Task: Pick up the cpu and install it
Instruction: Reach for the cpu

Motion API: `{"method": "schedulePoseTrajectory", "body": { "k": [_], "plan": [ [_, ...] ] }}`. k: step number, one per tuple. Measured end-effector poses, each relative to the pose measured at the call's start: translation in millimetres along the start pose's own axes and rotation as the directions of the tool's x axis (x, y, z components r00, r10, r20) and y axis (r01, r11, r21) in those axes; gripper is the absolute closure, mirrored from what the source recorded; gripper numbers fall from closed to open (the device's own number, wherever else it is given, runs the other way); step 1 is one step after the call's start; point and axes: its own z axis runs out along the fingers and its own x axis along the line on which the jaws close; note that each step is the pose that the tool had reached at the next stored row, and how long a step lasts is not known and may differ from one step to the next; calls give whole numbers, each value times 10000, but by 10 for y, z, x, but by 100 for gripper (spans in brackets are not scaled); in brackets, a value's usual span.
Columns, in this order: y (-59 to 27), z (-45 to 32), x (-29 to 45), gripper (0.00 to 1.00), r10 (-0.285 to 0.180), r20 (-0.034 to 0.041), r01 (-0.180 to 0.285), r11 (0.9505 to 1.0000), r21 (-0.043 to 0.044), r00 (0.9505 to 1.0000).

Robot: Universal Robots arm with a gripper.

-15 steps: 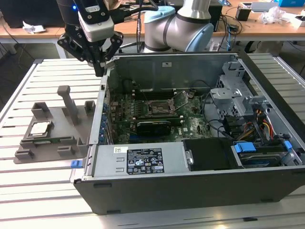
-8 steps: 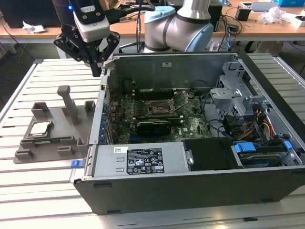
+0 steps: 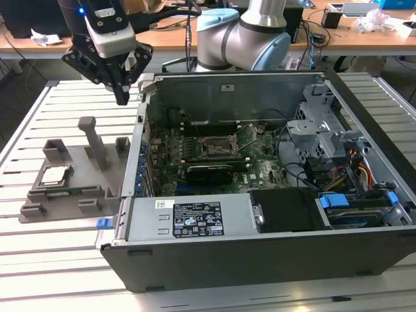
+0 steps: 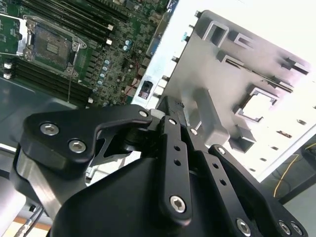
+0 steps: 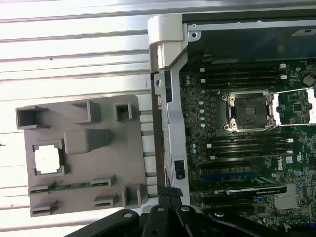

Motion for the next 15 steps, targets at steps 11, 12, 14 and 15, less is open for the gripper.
{"method": "schedulePoseTrajectory", "body": {
  "k": [11, 12, 14, 15],
  "plan": [
    [-9, -2, 122, 89, 0, 0, 0, 10000, 0, 10000],
    [-10, -3, 135, 89, 0, 0, 0, 10000, 0, 10000],
    [-12, -3, 161, 89, 0, 0, 0, 10000, 0, 10000],
    [-13, -4, 168, 89, -1, 0, 1, 10000, 1, 10000]
  ]
}}
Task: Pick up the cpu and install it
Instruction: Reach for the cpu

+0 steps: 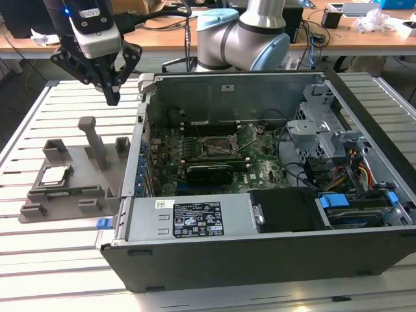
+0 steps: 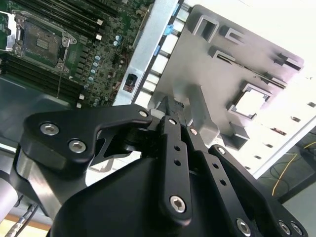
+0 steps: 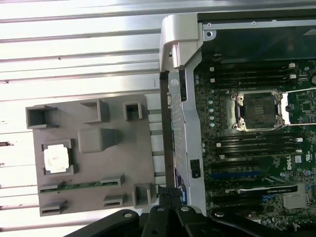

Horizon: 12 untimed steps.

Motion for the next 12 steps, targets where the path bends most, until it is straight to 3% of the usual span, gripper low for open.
{"method": "schedulePoseTrajectory", "body": {
  "k": [12],
  "plan": [
    [-6, -1, 81, 89, 1, 0, -1, 10000, 0, 10000]
  ]
}}
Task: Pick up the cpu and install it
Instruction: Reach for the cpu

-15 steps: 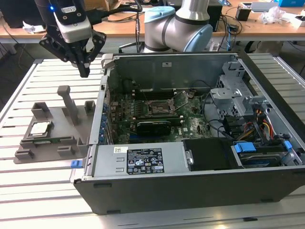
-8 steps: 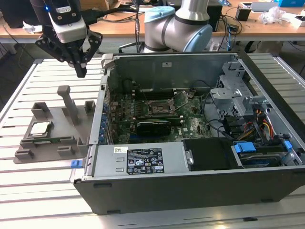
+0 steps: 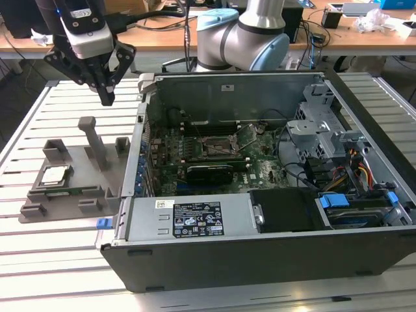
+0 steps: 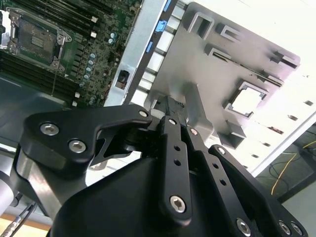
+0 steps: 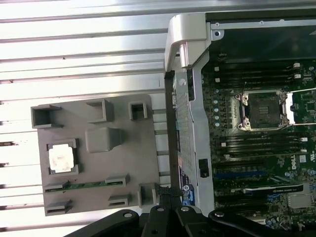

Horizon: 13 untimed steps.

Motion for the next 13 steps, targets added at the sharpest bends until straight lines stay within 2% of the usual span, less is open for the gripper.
{"method": "schedulePoseTrajectory", "body": {
  "k": [13],
  "plan": [
    [-6, -1, 83, 89, 0, 0, 0, 10000, -1, 10000]
  ]
}}
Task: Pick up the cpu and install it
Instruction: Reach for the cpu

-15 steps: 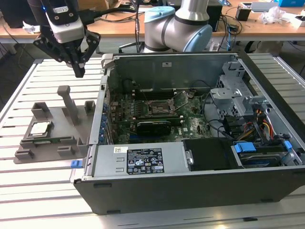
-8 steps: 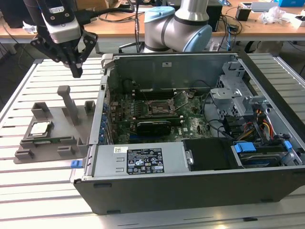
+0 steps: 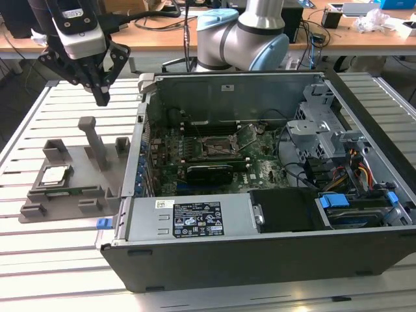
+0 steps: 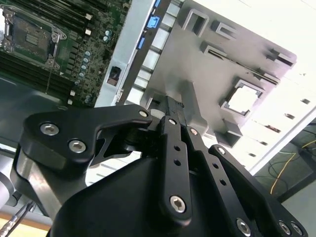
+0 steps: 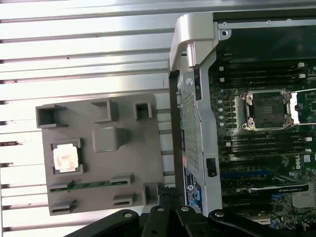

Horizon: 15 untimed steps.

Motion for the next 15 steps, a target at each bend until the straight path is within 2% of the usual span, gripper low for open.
{"method": "schedulePoseTrajectory", "body": {
  "k": [15],
  "plan": [
    [-9, -1, 116, 89, -1, -1, 1, 10000, 0, 10000]
  ]
}}
